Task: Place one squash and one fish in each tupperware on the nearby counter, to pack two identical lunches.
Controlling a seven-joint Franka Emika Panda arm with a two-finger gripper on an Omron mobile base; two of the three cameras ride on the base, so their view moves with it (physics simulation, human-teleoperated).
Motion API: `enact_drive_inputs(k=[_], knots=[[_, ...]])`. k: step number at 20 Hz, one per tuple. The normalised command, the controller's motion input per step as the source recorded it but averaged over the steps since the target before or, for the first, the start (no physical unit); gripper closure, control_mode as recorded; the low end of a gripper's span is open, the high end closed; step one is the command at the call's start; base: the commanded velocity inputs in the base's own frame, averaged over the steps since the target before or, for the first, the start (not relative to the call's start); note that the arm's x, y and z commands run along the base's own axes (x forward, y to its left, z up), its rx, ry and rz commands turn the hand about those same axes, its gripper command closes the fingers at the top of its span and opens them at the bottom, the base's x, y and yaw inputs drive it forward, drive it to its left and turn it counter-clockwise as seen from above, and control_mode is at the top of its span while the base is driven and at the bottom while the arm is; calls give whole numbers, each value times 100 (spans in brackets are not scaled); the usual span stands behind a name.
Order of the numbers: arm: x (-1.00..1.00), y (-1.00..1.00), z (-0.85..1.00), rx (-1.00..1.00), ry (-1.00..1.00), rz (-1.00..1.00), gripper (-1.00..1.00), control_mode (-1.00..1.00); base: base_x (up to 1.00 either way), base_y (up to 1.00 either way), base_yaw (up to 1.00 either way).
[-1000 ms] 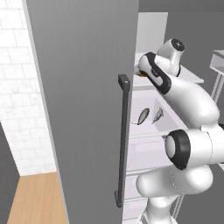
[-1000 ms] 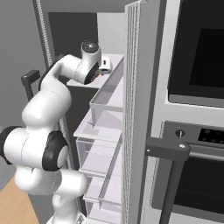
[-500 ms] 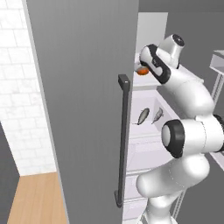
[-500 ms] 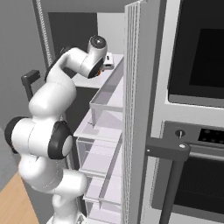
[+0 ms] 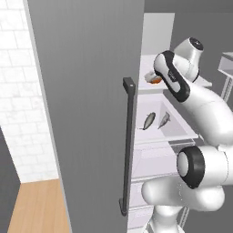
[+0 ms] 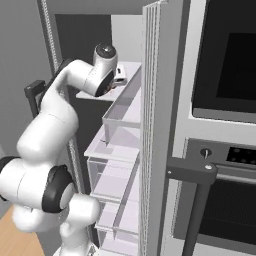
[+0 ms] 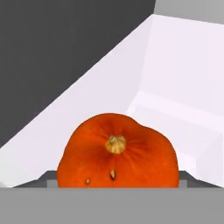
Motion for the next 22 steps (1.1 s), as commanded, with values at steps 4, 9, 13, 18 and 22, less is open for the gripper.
enact_drive_inputs(k=[4,9,13,18,22], knots=[[-100,-19,68,2,-8,-5,100,-100,0,0,0],[-100,-1,31,0,-8,-7,100,-100,0,0,0],[-100,3,-13,-3,8,-16,100,-100,0,0,0],[-100,0,-25,-5,2,-16,100,-100,0,0,0],[-50,0,-13,-2,-1,-7,100,100,-50,0,-7]])
